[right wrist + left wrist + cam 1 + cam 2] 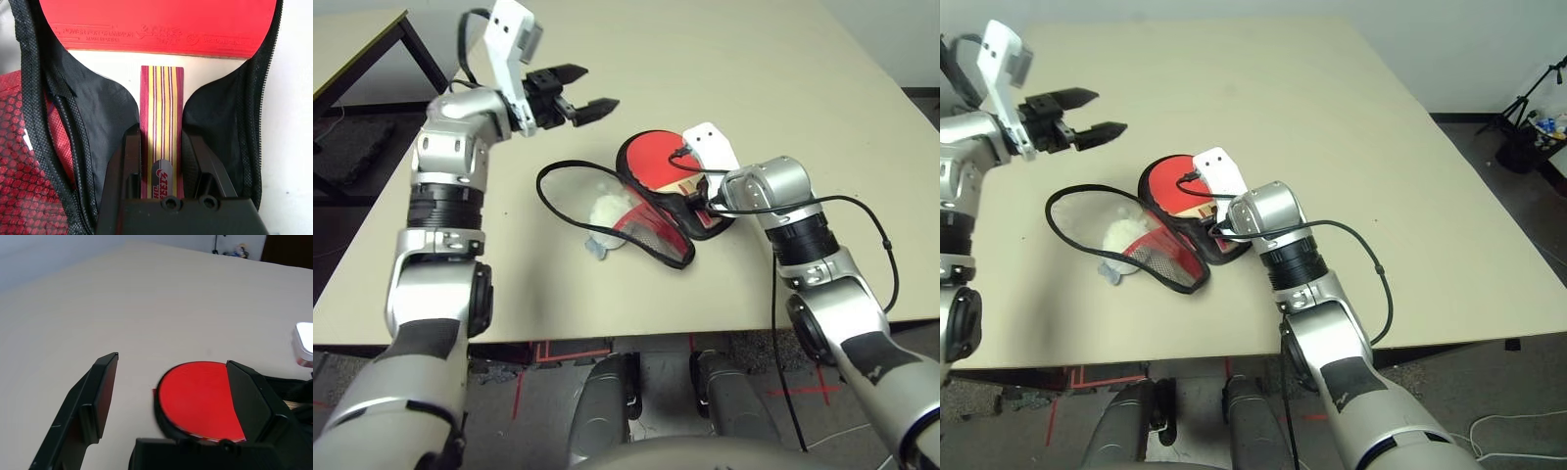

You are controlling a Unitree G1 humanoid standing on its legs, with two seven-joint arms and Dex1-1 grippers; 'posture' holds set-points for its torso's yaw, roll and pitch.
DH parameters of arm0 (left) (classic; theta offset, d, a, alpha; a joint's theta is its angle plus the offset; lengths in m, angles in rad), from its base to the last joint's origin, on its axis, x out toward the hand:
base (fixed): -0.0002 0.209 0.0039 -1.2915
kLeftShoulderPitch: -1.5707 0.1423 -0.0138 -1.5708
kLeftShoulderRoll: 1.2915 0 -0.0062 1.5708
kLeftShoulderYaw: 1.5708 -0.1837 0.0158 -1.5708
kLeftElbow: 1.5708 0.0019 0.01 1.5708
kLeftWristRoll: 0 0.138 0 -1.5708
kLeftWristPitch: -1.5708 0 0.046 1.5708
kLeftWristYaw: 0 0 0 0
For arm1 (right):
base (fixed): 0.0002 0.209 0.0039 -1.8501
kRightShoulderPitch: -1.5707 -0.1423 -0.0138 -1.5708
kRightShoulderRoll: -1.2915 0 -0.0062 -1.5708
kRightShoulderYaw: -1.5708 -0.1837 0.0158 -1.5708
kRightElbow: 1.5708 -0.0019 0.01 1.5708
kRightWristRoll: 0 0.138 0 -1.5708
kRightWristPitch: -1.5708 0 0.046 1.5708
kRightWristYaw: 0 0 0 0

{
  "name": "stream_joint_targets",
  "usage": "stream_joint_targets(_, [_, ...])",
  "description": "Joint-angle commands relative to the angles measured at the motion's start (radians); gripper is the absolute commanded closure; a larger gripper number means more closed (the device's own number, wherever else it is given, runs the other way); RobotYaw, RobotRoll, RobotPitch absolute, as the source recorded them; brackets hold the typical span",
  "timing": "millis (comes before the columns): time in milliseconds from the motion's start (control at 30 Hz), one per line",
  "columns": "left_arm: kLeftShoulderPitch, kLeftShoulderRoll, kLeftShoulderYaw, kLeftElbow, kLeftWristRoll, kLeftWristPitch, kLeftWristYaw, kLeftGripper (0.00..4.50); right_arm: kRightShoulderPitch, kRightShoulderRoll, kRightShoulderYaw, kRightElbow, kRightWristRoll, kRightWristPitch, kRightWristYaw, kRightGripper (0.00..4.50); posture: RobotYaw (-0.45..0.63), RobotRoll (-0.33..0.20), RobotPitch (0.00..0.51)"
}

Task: Store the ping-pong paddle in its case and zip it.

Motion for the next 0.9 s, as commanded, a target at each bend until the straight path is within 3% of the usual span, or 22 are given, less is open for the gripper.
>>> stream_joint_targets(33, [0.008,0.033,0.008,0.027,0.003,-0.004,-0.012,0.00,0.009,-0.003,0.025,0.009,0.011,-0.007,0.045,2.62,0.01,0.000,0.117])
stream_joint_targets(333, [0.140,0.148,0.028,0.001,0.000,0.014,-0.039,0.00,0.051,-0.127,-0.007,-0.158,0.099,0.032,0.197,0.03,0.02,0.000,0.123])
stream_joint_targets(467, [0.223,0.218,0.043,0.013,0.009,0.006,-0.053,0.00,0.045,-0.213,-0.083,-0.193,0.152,0.035,0.263,0.03,0.02,0.000,0.127])
stream_joint_targets(567, [0.294,0.274,0.053,0.053,0.020,-0.015,-0.069,0.00,0.039,-0.286,-0.143,-0.171,0.187,-0.118,0.368,0.03,0.02,0.000,0.131])
stream_joint_targets(700, [0.380,0.305,0.039,0.060,0.021,-0.006,-0.101,0.00,0.052,-0.394,-0.131,-0.145,0.180,-0.238,0.473,0.03,0.01,0.000,0.134])
stream_joint_targets(900, [0.501,0.290,-0.021,-0.163,-0.029,0.154,-0.198,0.00,0.111,-0.500,-0.084,-0.180,0.182,-0.373,0.648,0.03,-0.01,0.000,0.138])
